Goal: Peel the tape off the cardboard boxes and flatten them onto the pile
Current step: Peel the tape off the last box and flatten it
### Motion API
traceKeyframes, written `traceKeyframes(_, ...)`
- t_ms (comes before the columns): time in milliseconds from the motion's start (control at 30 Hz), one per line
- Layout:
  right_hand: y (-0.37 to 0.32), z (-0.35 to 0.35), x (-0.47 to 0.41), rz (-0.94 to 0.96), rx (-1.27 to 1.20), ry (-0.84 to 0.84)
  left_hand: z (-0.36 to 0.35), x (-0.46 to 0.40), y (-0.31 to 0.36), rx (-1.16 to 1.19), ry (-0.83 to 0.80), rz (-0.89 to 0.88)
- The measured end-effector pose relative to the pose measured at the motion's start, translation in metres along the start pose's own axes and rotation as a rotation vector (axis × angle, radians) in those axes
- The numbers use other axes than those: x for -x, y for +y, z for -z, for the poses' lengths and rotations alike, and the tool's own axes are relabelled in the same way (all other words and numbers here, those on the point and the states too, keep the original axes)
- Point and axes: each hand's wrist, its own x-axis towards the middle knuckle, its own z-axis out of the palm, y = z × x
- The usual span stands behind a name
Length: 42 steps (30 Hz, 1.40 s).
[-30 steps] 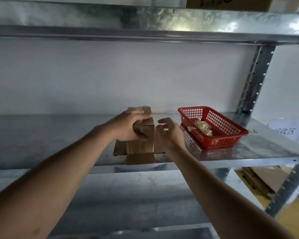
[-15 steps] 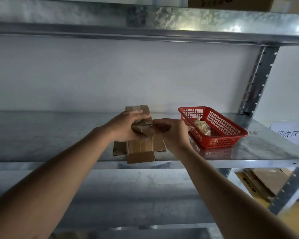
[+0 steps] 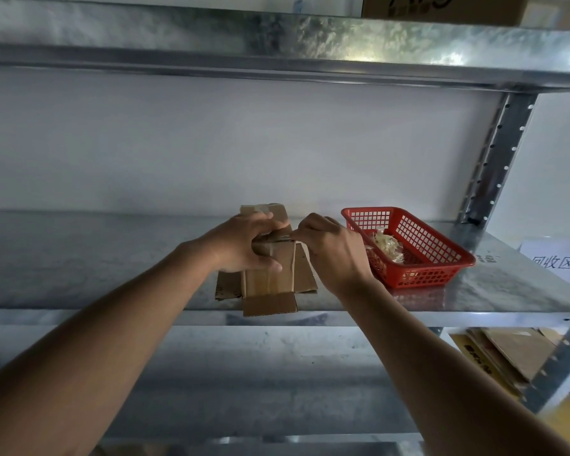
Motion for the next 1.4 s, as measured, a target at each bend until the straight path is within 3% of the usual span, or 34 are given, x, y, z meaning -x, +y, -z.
traceKeyframes(233,-0.007,0.005,-0.02,-0.052,0.0,-0.06,-0.008,-0.005,0.011,-0.105,0.027,0.068)
traceKeyframes(333,0.001,0.008,-0.032,-0.37,-0.258,-0.139,-0.011,-0.007,0.016,-0.109,0.052,0.074)
traceKeyframes(433,0.008,0.015,-0.034,-0.754,-0.702,-0.27,-0.014,-0.009,0.02,-0.157,0.079,0.082)
traceKeyframes(600,0.003,0.018,-0.031,-0.928,-0.971,-0.424,-0.016,-0.011,0.02,-0.16,0.077,0.084)
traceKeyframes(800,-0.004,0.009,-0.029,-0.831,-0.74,-0.215,-0.001,-0.011,0.021,-0.199,-0.008,0.042)
traceKeyframes(967,0.004,-0.004,-0.023,-0.732,-0.407,-0.007,0.021,-0.009,0.006,0.088,-0.064,0.155)
traceKeyframes(1167,0.0,-0.019,-0.024,-0.618,-0.293,-0.089,0.031,-0.013,0.0,-0.137,-0.061,0.132)
traceKeyframes(1400,0.002,-0.029,-0.035,-0.585,-0.266,-0.145,0.033,-0.006,0.008,-0.179,-0.05,0.151)
